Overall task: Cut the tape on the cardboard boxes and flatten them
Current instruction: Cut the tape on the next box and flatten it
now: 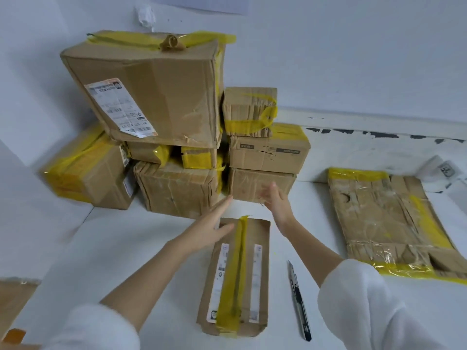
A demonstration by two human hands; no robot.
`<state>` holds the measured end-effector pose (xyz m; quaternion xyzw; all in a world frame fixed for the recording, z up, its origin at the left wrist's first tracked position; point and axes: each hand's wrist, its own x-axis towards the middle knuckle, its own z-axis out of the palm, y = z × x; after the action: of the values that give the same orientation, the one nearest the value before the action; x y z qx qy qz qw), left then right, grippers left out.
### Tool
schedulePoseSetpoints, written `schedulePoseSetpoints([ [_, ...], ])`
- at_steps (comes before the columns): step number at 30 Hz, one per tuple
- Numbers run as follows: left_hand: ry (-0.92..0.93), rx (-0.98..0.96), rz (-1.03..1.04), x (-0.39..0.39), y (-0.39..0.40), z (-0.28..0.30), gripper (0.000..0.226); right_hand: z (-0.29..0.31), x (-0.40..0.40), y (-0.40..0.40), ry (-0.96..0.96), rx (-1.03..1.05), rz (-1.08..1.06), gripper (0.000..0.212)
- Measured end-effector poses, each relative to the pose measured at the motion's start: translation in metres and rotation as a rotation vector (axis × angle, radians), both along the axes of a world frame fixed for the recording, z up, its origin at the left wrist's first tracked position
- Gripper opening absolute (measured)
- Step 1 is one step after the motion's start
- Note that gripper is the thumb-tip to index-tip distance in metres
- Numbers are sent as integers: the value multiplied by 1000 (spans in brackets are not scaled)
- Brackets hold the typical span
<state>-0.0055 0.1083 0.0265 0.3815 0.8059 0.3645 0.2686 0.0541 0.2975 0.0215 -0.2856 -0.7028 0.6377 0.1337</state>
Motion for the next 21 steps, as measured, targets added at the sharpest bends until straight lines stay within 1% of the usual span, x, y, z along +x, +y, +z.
schedulePoseSetpoints([
  [2, -19, -51, -57, -6, 9, -7, 64, -7, 23, 12, -18, 38, -102, 27],
  [3, -41, -75, -75, -7, 11, -11, 61, -17, 38, 18, -83, 103, -124, 21],
  [4, -50, -94, -87, -7, 11, -14, 57, -31, 57, 22, -198, 201, -101, 19],
  [7, 12, -145, -49, -6, 7, -20, 47, -82, 118, 20, -699, 489, 108, 26],
  [8, 41, -160, 0, -5, 5, -21, 46, -96, 135, 15, -792, 540, 153, 29],
  [9, 61, -159, 66, -3, 3, -23, 46, -106, 149, 9, -827, 580, 177, 30],
  [12, 25, -81, 286, 8, -7, -30, 43, -116, 167, -2, -783, 684, 158, 33],
  [15, 0, -18, 434, 21, -17, -38, 30, -112, 167, -4, -762, 684, 174, 24],
  [17, -74, 38, 511, 27, -21, -42, 19, -110, 167, -5, -799, 718, 215, 31],
  [18, -128, 77, 544, 29, -20, -44, 15, -110, 167, -5, -817, 746, 232, 30],
  [19, -173, 114, 568, 31, -19, -46, 14, -110, 166, -6, -838, 770, 245, 31],
  [21, -263, 174, 603, 35, -17, -48, 12, -109, 166, -8, -905, 756, 254, 38],
])
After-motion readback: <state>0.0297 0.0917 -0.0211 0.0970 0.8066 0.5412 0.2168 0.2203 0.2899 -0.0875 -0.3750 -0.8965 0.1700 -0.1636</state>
